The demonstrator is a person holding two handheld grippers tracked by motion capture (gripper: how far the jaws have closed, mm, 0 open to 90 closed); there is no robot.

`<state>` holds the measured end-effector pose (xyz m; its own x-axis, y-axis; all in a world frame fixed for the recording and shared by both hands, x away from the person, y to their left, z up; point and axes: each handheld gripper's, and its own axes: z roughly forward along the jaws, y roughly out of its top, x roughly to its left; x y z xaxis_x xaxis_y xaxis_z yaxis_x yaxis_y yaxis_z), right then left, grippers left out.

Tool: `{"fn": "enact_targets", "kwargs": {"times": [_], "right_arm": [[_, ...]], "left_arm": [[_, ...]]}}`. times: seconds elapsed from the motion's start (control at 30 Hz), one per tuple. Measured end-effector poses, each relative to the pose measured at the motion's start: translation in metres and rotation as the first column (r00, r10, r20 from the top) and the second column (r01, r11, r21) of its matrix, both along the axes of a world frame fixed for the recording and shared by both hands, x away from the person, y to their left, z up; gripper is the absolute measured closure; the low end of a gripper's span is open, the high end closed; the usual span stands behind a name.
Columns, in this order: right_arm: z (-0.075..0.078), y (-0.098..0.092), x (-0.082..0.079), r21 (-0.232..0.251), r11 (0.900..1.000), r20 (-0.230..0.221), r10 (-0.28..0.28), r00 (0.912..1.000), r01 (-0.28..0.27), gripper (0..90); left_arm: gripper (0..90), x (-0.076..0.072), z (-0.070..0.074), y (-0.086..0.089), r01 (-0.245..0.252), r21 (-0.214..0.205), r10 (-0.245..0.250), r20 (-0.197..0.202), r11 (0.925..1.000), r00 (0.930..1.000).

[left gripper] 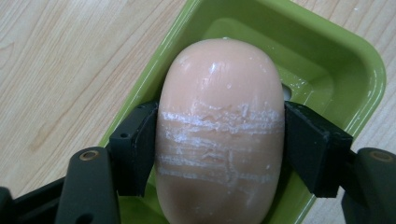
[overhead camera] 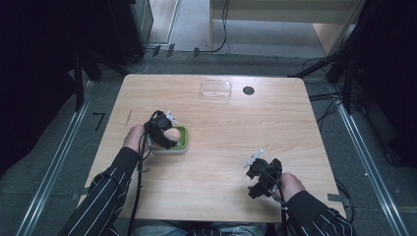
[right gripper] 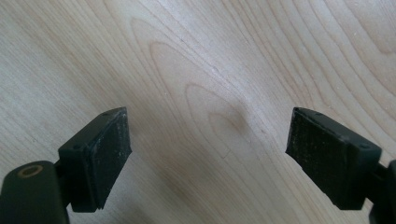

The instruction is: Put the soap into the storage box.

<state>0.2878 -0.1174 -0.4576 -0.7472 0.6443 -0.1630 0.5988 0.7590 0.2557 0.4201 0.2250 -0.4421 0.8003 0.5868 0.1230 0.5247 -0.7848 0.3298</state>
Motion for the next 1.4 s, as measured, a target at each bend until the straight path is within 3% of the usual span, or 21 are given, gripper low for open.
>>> {"fn": "enact_targets", "kwargs": {"times": [0.1,0.2,0.33,0.7,0.8,0.87,1.03,1.4], "right_arm": [[0.0,0.0,0.0,0.0,1.0,-0.002,-0.002,1.0,0.002,14.3],[0.0,0.001,0.0,-0.001,1.0,-0.004,-0.006,1.0,0.006,14.3],[0.0,0.0,0.0,-0.001,1.0,-0.002,-0.002,1.0,0.002,14.3],[0.0,0.0,0.0,0.002,1.0,-0.002,0.0,1.0,0.0,14.3],[0.0,0.0,0.0,0.002,1.0,-0.002,0.001,1.0,-0.001,14.3],[0.0,0.0,0.0,0.002,1.0,-0.002,0.001,1.0,-0.001,14.3],[0.0,0.0,0.0,0.003,1.0,-0.003,0.0,1.0,0.0,14.3],[0.001,0.001,0.0,0.004,1.0,-0.004,-0.006,1.0,0.006,14.3]], "left_arm": [[29.4,0.0,0.002,0.002,0.0,-0.014,0.0,0.011,0.9999,0.9999],[20.7,-0.001,0.005,0.002,-0.011,-0.008,0.011,0.026,0.9999,0.9996],[18.4,-0.001,0.005,0.003,-0.023,0.004,0.023,0.036,0.9997,0.9991],[8.7,-0.007,0.016,0.004,-0.051,-0.011,0.052,0.065,0.9986,0.9965],[7.2,-0.01,0.018,0.004,-0.065,-0.006,0.065,0.061,0.9979,0.996],[5.4,-0.014,0.022,0.005,-0.096,-0.03,0.097,0.05,0.9949,0.994],[4.3,-0.021,0.029,0.011,-0.137,-0.041,0.139,0.053,0.9898,0.9889],[4.1,-0.034,0.031,0.018,-0.171,-0.034,0.172,0.03,0.9847,0.9846]]}}
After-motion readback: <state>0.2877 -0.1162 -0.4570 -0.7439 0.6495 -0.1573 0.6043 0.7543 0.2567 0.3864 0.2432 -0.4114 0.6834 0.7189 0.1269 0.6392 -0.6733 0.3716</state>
